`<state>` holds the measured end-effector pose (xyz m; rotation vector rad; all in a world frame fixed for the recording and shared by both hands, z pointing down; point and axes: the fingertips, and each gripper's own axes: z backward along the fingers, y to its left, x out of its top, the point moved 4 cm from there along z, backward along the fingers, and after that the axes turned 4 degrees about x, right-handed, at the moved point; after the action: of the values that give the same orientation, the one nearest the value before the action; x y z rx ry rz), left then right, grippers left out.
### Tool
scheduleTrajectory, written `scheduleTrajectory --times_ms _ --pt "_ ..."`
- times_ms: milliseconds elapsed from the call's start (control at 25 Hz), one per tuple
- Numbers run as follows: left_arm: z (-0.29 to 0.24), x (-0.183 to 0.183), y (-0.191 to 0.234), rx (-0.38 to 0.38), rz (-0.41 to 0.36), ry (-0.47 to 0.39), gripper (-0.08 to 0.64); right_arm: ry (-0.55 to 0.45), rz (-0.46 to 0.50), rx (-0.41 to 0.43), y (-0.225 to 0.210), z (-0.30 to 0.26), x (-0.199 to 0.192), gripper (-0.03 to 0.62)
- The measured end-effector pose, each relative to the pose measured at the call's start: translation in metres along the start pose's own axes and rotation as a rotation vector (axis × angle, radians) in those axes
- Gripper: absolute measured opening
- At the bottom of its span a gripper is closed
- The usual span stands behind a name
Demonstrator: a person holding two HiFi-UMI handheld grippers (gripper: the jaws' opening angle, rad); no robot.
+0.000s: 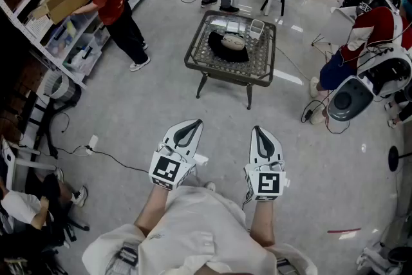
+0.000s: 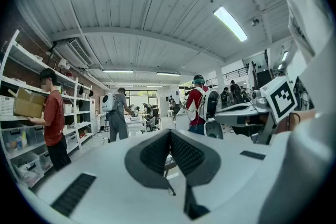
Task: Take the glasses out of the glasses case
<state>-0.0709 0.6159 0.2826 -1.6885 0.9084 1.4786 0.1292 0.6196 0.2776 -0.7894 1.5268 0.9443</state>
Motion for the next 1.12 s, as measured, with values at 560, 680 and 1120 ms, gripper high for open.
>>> scheduleTrajectory --times_ms 560,680,1120 --pt "-0.047 -0.005 0.034 -0.028 0.006 -0.028 0.012 0.006 0.017 0.01 -0.002 -0.059 -0.005 0.006" --pt "-0.069 -0.005 0.054 -0.038 -0.002 -0.028 0.012 0.023 0.019 -0.005 -0.008 -0.085 -0.002 0.006" --pt "-0.146 0.003 0.141 -0.087 -0.003 -0.04 0.012 0.048 0.032 -0.042 -0.023 -0.19 -0.001 0.006"
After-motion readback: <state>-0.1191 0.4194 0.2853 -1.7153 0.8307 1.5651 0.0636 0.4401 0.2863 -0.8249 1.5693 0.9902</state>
